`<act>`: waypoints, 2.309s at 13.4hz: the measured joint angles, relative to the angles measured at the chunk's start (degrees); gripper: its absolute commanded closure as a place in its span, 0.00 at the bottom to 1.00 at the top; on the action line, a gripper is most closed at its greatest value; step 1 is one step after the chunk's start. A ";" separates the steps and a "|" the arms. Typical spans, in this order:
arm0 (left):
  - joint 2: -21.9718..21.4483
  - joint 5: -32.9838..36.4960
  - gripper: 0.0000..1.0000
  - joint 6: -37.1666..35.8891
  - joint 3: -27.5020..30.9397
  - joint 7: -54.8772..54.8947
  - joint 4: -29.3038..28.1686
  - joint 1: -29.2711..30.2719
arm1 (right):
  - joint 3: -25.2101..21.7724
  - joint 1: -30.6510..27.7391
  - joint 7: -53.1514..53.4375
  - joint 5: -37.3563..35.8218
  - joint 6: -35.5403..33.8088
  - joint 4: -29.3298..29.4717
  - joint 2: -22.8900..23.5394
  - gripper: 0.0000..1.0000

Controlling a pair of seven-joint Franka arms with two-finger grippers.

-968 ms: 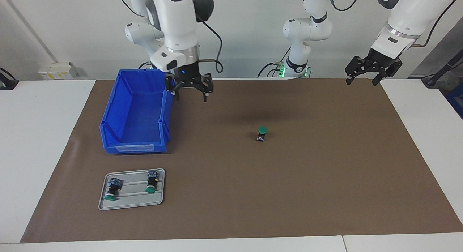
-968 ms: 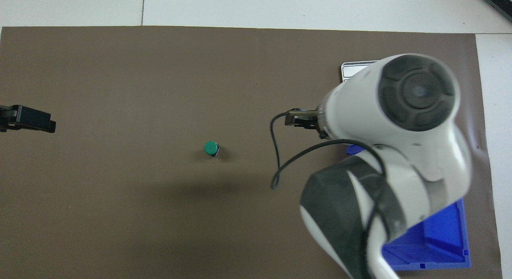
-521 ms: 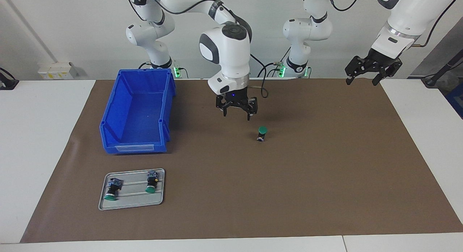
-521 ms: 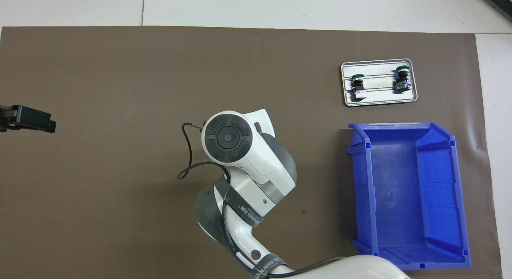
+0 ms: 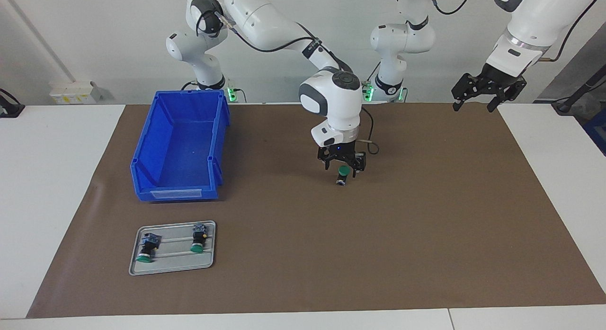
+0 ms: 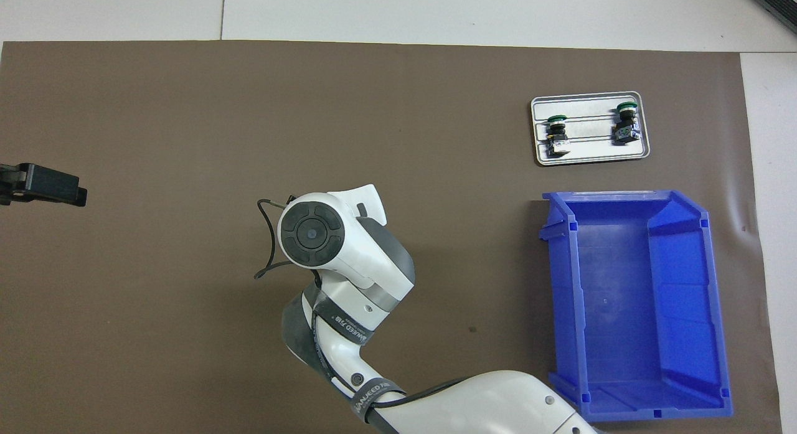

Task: Place and press button with both arms
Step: 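Grasp the green button with the right gripper and lift it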

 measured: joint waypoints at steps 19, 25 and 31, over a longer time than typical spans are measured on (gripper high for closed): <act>0.00 0.00 0.00 0.00 0.00 -0.01 0.00 0.00 | 0.47 0.48 -1.72 -0.39 3.95 -3.52 1.21 0.80; 0.00 0.00 0.00 0.00 0.00 -0.01 0.00 0.00 | 0.59 0.02 -2.37 -0.39 3.88 -3.33 1.18 1.00; 0.00 0.00 0.00 0.00 0.00 -0.01 0.00 0.00 | -0.04 -6.61 -11.94 -0.40 -4.83 -0.91 -5.77 1.00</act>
